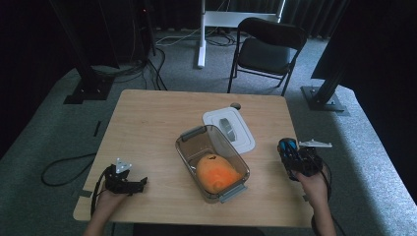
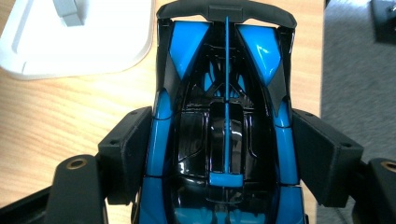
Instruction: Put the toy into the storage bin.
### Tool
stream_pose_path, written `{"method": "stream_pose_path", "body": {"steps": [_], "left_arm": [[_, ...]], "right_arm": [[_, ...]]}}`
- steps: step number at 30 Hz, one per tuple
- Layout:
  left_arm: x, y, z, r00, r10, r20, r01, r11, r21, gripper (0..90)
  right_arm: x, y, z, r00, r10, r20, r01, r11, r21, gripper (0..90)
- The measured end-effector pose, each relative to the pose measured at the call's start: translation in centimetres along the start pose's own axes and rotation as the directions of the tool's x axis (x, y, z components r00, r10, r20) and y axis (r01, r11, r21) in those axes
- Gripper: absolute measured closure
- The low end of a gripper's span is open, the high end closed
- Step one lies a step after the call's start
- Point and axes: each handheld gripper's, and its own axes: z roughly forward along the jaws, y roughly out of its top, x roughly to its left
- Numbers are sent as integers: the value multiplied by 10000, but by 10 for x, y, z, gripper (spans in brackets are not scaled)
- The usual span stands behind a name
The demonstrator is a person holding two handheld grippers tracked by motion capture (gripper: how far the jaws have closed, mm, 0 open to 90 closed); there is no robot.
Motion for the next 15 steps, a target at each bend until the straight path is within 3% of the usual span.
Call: {"method": "stream_pose_path", "body": {"steps": [15], "left_arm": [[0, 0, 0, 10000, 0, -6, 0, 10000, 5, 5]], "right_arm": [[22, 29, -23, 9974, -649, -325, 632, 9966, -528, 259]]}}
